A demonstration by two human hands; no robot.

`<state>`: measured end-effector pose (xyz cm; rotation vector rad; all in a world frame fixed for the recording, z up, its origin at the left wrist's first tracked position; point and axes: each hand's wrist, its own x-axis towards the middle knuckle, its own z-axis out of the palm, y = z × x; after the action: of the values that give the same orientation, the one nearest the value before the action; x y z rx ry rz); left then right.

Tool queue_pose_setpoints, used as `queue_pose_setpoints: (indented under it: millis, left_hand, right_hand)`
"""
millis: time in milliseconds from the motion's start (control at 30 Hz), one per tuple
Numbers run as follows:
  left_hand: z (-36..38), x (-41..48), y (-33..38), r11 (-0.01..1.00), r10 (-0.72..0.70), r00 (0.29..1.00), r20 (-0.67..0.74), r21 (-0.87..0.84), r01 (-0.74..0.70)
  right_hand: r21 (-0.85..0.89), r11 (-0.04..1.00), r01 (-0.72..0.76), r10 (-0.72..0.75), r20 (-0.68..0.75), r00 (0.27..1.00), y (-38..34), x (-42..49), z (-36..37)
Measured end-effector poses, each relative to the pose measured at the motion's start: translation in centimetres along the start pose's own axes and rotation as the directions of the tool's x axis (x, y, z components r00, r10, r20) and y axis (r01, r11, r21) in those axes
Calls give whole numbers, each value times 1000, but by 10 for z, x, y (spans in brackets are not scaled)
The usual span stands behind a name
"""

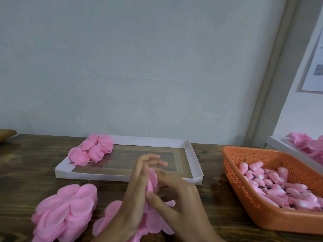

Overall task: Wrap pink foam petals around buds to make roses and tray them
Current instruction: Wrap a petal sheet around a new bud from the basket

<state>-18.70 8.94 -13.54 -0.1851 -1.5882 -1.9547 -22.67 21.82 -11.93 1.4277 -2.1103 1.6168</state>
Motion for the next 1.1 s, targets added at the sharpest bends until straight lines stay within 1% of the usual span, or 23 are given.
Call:
queue_pose_setpoints:
  millis: [67,200,300,367,433,467,500,567,633,733,833,900,1000,1100]
  left_hand:
    - [0,-1,0,999,0,1000,-3,-32,0]
    - [5,-5,1,975,-69,997,16,-213,71]
    - [7,-6,0,963,-106,994,36,-247,111]
    - [8,-4,-1,950,-121,990,70,-281,136]
    - [7,0,0,935,-152,984,95,-308,175]
    - [3,2,1,943,-160,981,107,-277,184]
    - [-1,5,3,964,-156,980,123,-199,179]
    - [-9,8,7,993,-117,981,157,6,117]
    - [-15,9,10,992,-70,986,154,118,52]
    - [-16,12,11,989,-31,990,135,147,11]
    - [-20,15,9,983,-35,991,132,184,11]
    - [-25,18,6,982,-44,997,64,184,32]
    - [-27,21,3,993,-50,997,-54,102,56]
    - [-27,22,3,996,-52,995,-84,74,58]
  right_hand:
    - [-12,1000,2,-2,-29,1000,0,0,-1]
    - [-13,1000,-25,24,-77,997,4,-1,-1]
    - [-25,997,-73,69,-129,989,11,-1,0]
    - [0,996,-88,87,-124,988,14,1,-1]
    - [67,994,-85,91,-92,992,15,3,-6]
    - [89,993,-83,90,-78,993,15,4,-9]
    - [101,991,-83,90,-70,993,15,6,-12]
    - [123,988,-98,107,-69,992,16,8,-17]
    - [109,986,-124,133,-80,988,20,9,-20]
    - [78,988,-137,145,-106,984,24,9,-19]
    - [132,979,-156,168,-84,982,26,9,-18]
    - [166,971,-174,185,-53,981,30,8,-17]
    - [104,980,-173,179,-59,982,34,8,-16]
    - [98,979,-181,189,-82,978,36,9,-19]
